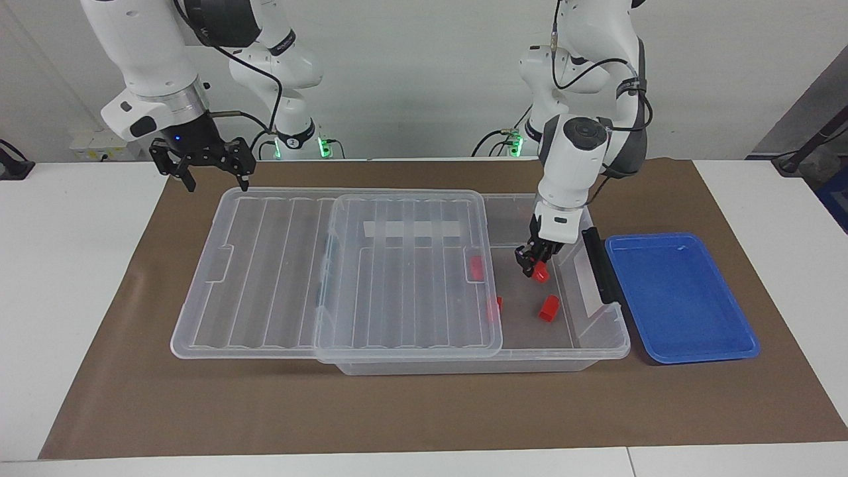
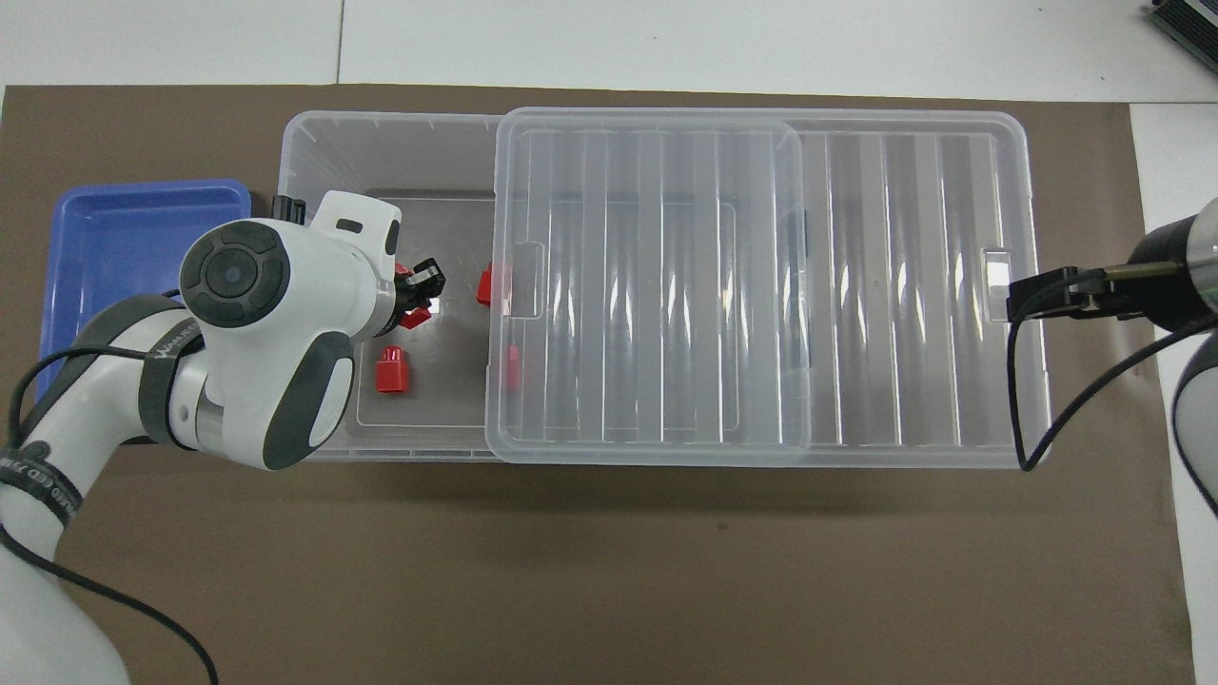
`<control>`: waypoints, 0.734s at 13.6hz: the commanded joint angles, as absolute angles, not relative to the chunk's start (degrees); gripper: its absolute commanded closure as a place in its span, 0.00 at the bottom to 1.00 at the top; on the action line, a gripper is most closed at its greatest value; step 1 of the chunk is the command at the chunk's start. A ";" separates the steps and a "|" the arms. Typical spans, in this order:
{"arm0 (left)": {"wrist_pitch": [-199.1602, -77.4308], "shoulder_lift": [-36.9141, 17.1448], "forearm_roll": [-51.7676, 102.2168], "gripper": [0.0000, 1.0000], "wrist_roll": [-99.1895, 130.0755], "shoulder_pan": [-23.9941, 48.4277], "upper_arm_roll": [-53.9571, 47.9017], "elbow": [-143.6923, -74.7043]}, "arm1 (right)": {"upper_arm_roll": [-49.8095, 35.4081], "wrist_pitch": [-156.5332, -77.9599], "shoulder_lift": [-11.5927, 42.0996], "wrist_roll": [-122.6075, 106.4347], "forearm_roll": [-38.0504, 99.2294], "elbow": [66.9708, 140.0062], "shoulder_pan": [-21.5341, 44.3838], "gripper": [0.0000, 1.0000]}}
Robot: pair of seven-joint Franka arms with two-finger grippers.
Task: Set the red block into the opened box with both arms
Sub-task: 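Release the red block inside the box and withdraw the left gripper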
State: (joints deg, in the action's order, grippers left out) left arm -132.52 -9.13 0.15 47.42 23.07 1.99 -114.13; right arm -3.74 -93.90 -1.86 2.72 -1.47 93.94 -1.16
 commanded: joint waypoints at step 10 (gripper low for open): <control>-143.18 -15.91 -5.18 1.00 53.62 27.77 2.99 -119.00 | -4.04 -93.96 -2.29 3.87 -0.70 94.66 -1.76 0.01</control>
State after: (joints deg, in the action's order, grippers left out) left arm -142.23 -16.74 -3.06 52.64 26.94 2.09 -117.68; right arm -3.74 -93.90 -1.86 2.73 -1.47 94.11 -1.16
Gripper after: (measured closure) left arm 0.656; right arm 0.004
